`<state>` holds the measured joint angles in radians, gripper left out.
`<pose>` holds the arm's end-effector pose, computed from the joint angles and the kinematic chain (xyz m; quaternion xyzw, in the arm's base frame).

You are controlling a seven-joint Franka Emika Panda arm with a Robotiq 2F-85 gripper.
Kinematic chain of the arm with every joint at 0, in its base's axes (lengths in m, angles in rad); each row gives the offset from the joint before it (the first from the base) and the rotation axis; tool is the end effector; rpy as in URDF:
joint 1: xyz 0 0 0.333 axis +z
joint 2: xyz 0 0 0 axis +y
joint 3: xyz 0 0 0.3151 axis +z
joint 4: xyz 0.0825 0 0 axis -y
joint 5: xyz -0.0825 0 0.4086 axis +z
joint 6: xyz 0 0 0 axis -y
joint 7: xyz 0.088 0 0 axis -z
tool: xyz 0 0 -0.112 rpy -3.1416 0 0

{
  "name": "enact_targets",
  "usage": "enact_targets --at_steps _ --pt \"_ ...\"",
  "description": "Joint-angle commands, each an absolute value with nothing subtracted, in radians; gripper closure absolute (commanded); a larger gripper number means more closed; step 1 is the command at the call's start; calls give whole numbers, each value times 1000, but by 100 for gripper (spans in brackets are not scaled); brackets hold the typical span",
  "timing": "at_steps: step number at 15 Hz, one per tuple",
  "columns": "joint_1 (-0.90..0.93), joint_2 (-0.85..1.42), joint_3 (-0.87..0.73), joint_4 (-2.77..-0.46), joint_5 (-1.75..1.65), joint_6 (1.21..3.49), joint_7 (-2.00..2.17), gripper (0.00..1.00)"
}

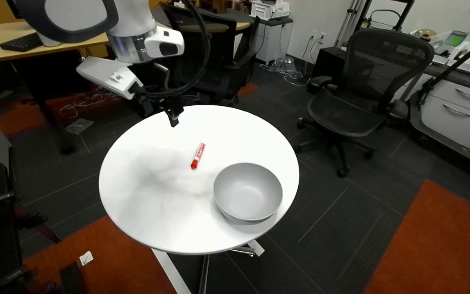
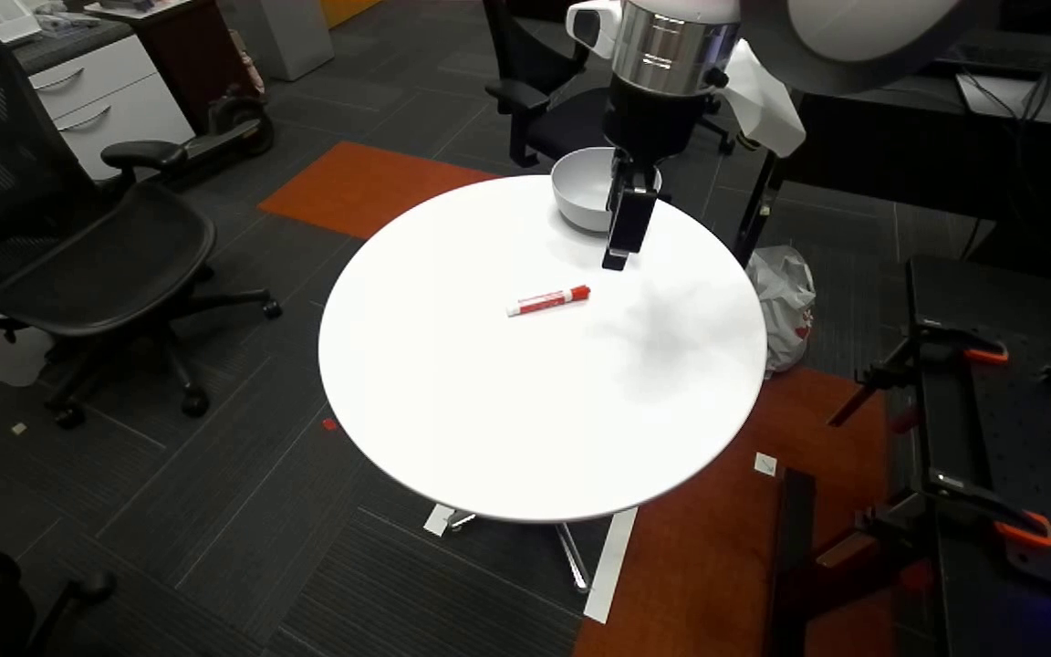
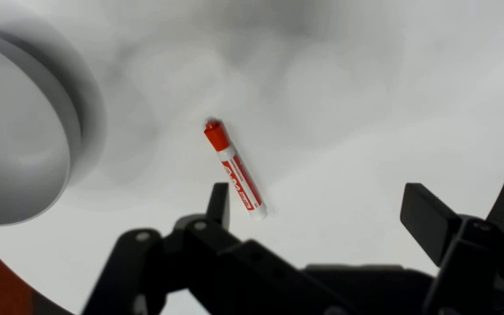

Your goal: Put the marker in the bowl

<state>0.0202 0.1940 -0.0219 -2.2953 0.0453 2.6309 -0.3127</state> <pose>0.5582 -0.0021 0.2532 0.9881 0.1361 0.0715 0.0009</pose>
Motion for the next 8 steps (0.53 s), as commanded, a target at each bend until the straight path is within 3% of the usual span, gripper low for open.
enact_targets --at_steps 1,8 --pt "-13 220 5 -2268 28 2626 -358 0" --pt "-47 327 34 -2168 0 2612 -494 0"
